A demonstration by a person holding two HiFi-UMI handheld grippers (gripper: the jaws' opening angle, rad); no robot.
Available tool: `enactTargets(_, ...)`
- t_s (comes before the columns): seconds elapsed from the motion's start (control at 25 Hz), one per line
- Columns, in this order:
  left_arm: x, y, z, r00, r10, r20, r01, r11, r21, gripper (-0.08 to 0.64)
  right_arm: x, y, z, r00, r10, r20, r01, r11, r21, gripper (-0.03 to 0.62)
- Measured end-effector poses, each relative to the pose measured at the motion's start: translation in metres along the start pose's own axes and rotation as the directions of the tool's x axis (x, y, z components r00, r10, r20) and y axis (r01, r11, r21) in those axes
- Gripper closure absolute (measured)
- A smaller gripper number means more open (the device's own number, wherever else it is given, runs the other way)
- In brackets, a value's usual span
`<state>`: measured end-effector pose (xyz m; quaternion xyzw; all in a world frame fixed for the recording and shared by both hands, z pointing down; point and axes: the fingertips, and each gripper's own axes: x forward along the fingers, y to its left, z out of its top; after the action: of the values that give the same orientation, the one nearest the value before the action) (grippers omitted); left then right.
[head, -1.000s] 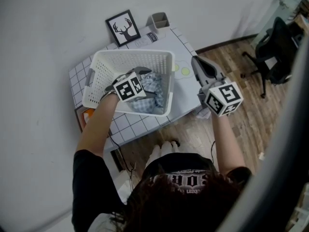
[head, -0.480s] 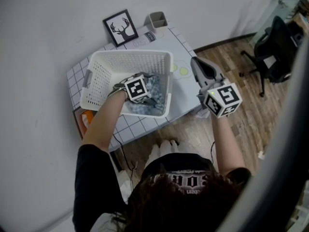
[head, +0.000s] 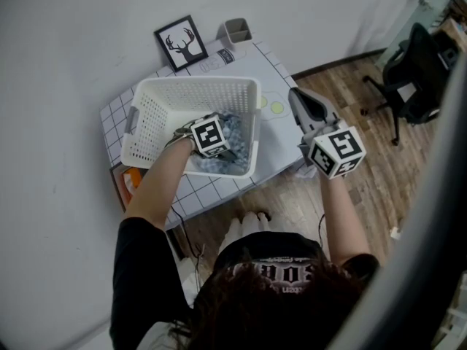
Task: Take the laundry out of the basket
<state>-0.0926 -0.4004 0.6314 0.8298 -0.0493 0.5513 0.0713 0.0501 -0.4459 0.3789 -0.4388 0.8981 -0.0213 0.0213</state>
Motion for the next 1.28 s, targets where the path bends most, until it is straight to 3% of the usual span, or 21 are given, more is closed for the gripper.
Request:
enactTargets(0.36,-0.015,0.0,0.009,1.0,0.008,0.026,-0.009,0.999,0.046,0.238,-0.006,-0.001,0.003,1.0,-0.007,0.007,0.007,1.0,-0.003,0.563)
enactTargets(0.56,-0.03,0.004,0.01,0.998,0.028,0.059,-0.029,1.0,0.013,0.345,-0.008,0.003,-0.001,1.0,-0.011,-0.02,0.01,1.0,-0.026,0.563)
enactTargets(0.84,-0.045,0.01,0.007,0.995,0.075,0.059,-0.076,0.997,0.018,0.382,-0.014,0.006,-0.009,0.999,-0.016,-0.043,0.014,0.999,-0.043,0.563)
enactTargets(1.04,-0.058,0.013,0.011,0.989,0.093,0.115,-0.091,0.996,-0.023,0.394,-0.013,0.014,-0.011,0.998,-0.007,-0.058,0.003,0.998,-0.055,0.563)
enactTargets(1.28,-0.072,0.008,0.016,0.989,0.098,0.114,-0.094,0.995,-0.033,0.403,-0.006,0.031,-0.005,0.998,0.028,-0.056,-0.031,0.998,-0.063,0.563)
